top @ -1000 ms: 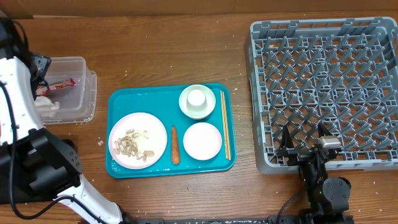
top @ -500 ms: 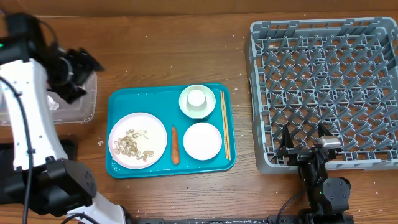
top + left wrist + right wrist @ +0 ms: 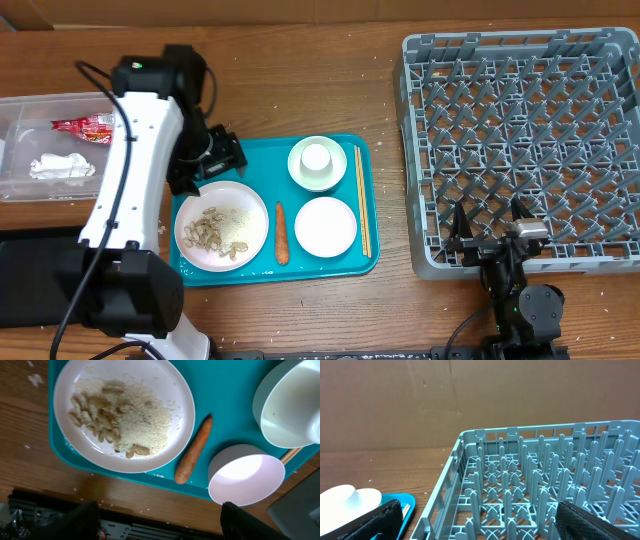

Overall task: Sort waste into correct bins and load items into the dishwasher
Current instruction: 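Move the left gripper to the rice plate rim and grasp it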

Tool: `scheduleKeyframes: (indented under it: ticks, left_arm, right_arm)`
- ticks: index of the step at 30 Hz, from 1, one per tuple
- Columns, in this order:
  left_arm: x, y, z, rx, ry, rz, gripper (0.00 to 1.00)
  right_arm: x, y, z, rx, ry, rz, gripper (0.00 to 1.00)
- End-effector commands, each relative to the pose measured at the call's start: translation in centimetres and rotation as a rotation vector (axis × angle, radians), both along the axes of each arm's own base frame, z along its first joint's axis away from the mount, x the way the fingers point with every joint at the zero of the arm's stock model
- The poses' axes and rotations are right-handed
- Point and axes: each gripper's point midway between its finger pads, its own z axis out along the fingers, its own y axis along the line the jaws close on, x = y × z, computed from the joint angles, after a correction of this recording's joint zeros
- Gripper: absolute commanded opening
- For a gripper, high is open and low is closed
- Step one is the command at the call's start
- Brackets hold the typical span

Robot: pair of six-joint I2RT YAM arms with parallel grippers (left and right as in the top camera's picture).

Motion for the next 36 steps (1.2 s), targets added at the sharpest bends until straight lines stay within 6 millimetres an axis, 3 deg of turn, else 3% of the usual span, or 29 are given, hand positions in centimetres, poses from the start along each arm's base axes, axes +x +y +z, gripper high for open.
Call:
scheduleKeyframes:
  ticks: [1,9,17,24,28,36]
  left_arm:
    - [-1.4,-1.4,-2.2,0.043,0.046,-0.004,0.79]
    - [-1.3,-3.2,-8.9,0.072,0.015,0.059,0.79]
    - [0.1,-3.6,-12.0,0.043,-0.064,0.078,0.74]
    - [1.2,-3.3,-13.1,0.074,-0.123,0.088,0.73]
    - [1.9,-3.1,-13.1,0.084,-0.156,0.089,0.63]
    - [1.4,-3.4,-13.8,0.083,-0.149,0.078,0.60]
  right_arm:
    - [0.0,-0.3,-0.3,0.000,0.000,-0.012,1.00]
    - [0.0,-0.3,-0.3,0.000,0.000,-0.012,1.00]
    - [0.0,-0.3,-0.3,0.000,0.000,-0.012,1.00]
    - [0.0,-0.3,-0.3,0.000,0.000,-0.012,1.00]
    - [0.0,-0.3,-0.3,0.000,0.000,-0.012,1.00]
    - [0.0,-0.3,-0.3,0.000,0.000,-0.012,1.00]
